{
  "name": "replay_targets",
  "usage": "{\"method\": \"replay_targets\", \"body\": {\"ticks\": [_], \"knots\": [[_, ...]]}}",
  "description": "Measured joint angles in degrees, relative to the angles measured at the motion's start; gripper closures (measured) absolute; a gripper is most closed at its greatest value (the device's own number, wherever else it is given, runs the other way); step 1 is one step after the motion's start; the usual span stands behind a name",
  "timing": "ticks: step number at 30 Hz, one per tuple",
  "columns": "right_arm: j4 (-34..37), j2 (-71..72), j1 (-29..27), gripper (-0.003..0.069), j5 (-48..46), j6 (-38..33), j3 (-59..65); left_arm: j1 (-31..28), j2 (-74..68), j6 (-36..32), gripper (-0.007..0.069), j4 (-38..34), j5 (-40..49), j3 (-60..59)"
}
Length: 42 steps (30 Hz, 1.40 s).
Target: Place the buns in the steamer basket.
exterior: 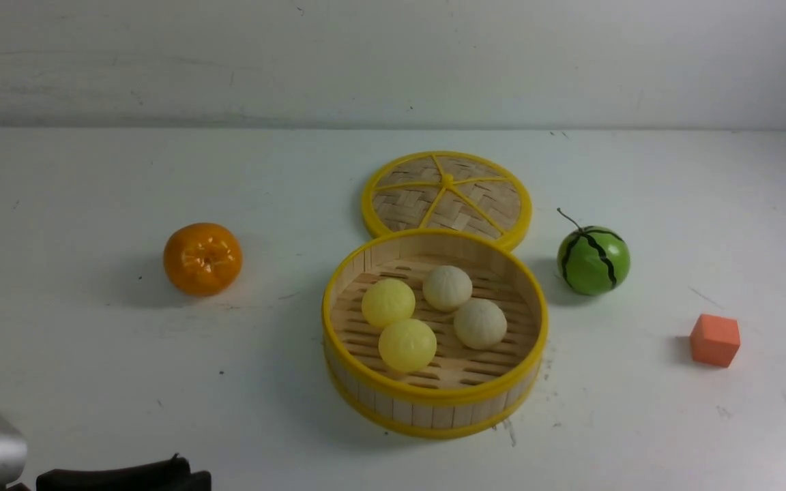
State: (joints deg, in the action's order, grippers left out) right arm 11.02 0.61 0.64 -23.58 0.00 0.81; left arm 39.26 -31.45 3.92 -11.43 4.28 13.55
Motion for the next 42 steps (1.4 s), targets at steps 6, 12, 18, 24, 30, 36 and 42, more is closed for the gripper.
{"method": "replay_targets", "body": {"ticks": [6,12,18,24,30,36,42], "knots": [[0.0,0.0,0.0,0.0664,0.0,0.0,0.0,-6.0,7.1,0.7,0.0469,0.3,-2.0,-2.0],[0.0,0.0,0.0,0.0658,0.0,0.0,0.0,-21.2,22.2,3.1,0.0638,0.4,0.2,-7.5],[0.0,0.0,0.0,0.0653,0.0,0.0,0.0,-27.6,31.7,3.3,0.0638,1.0,8.5,-14.5],[0.0,0.0,0.0,0.0645,-0.1,0.0,0.0,-27.8,32.0,3.3,0.0638,1.4,17.4,-15.3],[0.0,0.0,0.0,0.064,-0.1,0.0,0.0,-27.8,32.0,3.3,0.0638,1.3,17.7,-15.3],[0.1,0.0,0.0,0.0641,-0.1,0.0,0.0,-27.8,32.0,3.3,0.0638,1.3,17.7,-15.3],[0.1,0.0,0.0,0.0638,-0.1,0.0,0.0,-27.8,32.0,3.3,0.0638,1.3,17.7,-15.3]]}}
